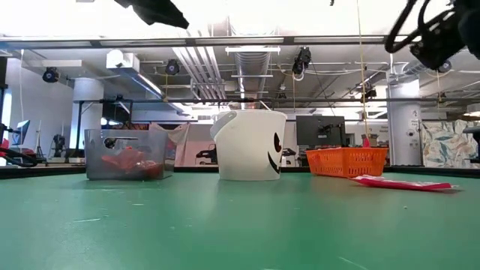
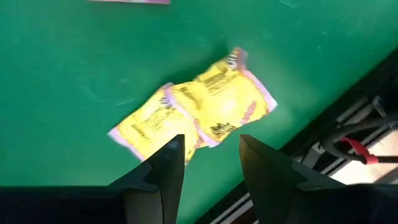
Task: Sort candy by brand, put in halloween buckets
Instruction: Put the yellow candy into the white bucket, then put the red candy into the orange bin, then put the yellow candy into the white bucket
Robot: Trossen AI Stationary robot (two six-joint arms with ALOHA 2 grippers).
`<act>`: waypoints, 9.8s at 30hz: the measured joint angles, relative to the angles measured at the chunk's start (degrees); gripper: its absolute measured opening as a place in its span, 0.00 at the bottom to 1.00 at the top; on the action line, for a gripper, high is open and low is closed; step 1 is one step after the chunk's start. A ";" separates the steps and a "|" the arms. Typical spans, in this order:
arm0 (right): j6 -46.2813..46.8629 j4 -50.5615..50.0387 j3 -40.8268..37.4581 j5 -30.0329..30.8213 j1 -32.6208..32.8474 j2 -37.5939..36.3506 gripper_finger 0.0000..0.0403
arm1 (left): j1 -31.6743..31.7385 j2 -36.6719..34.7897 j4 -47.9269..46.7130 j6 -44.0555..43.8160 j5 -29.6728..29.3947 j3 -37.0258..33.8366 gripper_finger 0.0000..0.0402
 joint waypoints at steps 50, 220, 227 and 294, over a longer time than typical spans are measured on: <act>-22.72 29.24 -2.30 43.25 -9.80 -6.40 0.03 | -0.27 4.72 8.46 3.48 -6.04 -0.74 0.36; 14.05 12.87 -2.29 3.11 4.95 9.29 0.48 | -0.75 4.68 13.65 2.96 -7.28 -4.04 0.36; 13.14 15.58 -2.31 2.54 4.07 14.42 0.46 | -0.75 4.68 13.46 2.98 -7.28 -4.04 0.36; -46.44 68.86 -2.80 45.34 -1.44 22.20 0.28 | -14.86 2.12 13.22 -0.07 -16.94 -4.07 0.36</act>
